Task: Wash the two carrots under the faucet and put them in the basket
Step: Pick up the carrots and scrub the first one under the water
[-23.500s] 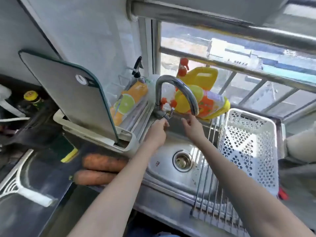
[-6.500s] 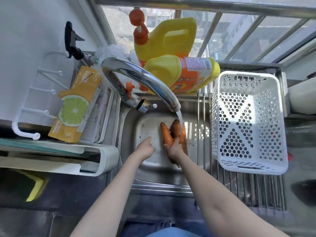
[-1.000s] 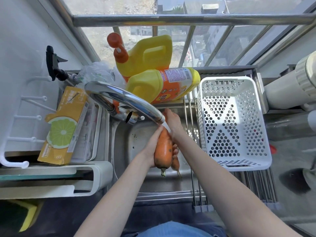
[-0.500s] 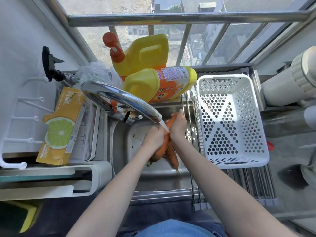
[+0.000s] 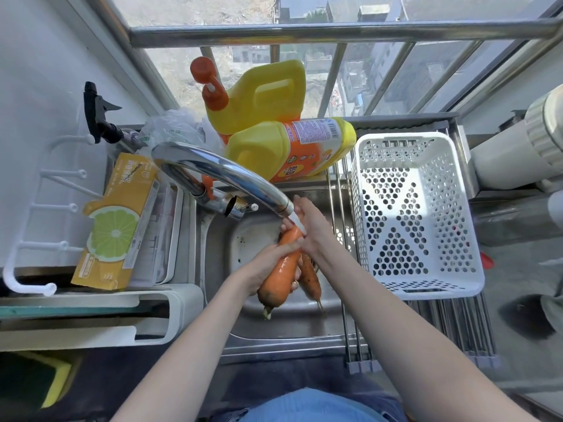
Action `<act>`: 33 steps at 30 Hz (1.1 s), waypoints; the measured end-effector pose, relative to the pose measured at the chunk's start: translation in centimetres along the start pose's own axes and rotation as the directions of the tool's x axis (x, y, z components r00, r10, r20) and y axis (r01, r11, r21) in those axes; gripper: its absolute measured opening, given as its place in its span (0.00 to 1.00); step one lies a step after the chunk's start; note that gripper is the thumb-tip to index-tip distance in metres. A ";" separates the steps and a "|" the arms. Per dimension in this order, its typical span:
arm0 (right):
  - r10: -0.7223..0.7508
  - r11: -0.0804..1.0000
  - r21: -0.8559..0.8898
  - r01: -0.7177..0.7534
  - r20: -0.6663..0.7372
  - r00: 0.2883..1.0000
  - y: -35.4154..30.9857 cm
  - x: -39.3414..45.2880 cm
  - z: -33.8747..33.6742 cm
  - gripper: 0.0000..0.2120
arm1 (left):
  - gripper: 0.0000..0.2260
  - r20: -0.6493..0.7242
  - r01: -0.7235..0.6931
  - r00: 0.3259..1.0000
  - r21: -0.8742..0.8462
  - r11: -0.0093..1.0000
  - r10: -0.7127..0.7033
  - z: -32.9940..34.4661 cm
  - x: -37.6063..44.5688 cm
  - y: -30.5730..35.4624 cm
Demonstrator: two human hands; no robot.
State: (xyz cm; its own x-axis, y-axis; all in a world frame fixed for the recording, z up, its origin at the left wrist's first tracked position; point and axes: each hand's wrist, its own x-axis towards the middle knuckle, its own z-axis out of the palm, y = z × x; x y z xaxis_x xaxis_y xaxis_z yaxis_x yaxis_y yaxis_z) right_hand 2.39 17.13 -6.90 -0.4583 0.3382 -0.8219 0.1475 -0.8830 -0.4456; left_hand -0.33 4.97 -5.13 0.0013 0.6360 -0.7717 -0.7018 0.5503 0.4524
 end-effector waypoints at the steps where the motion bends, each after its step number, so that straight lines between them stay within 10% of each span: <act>1: 0.003 0.999 0.049 -0.006 0.066 0.998 0.1 0.0 -0.2 0.20 | 0.22 0.084 0.038 0.996 -0.041 0.998 -0.035 -0.2 -0.1 -0.2; 9: -0.023 0.981 0.186 -0.054 0.386 0.922 -0.3 -0.6 -0.1 0.27 | 0.18 0.446 0.112 0.895 -0.225 0.968 0.000 -0.9 0.2 -0.4; 17: 0.031 0.956 -0.289 -0.053 -0.082 0.996 -1.7 -1.0 2.3 0.16 | 0.05 -0.042 -0.039 0.998 -0.063 0.997 0.037 0.2 0.8 0.1; 23: -0.145 0.951 -0.308 0.042 -0.319 0.937 -0.7 -0.7 2.3 0.16 | 0.05 -0.489 0.001 0.849 0.378 0.926 0.199 2.0 1.9 -0.5; 28: -0.418 0.728 -0.680 0.084 -0.344 0.841 -0.1 -0.1 1.4 0.08 | 0.13 -0.557 0.193 0.722 0.733 0.652 0.411 3.0 1.6 -1.6; 33: -0.362 0.841 -0.510 0.179 -0.286 0.887 0.3 -0.7 1.4 0.13 | 0.13 -0.530 0.099 0.778 0.633 0.768 0.337 2.0 2.0 -1.9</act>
State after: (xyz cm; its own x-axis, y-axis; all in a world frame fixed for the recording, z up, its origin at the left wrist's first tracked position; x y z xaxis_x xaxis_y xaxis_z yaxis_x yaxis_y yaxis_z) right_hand 1.54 16.17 -6.00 -0.2098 0.7126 -0.6694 0.4893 -0.5162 -0.7029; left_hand 2.44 6.33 -6.62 -0.6136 0.3933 -0.6847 -0.0875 0.8279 0.5540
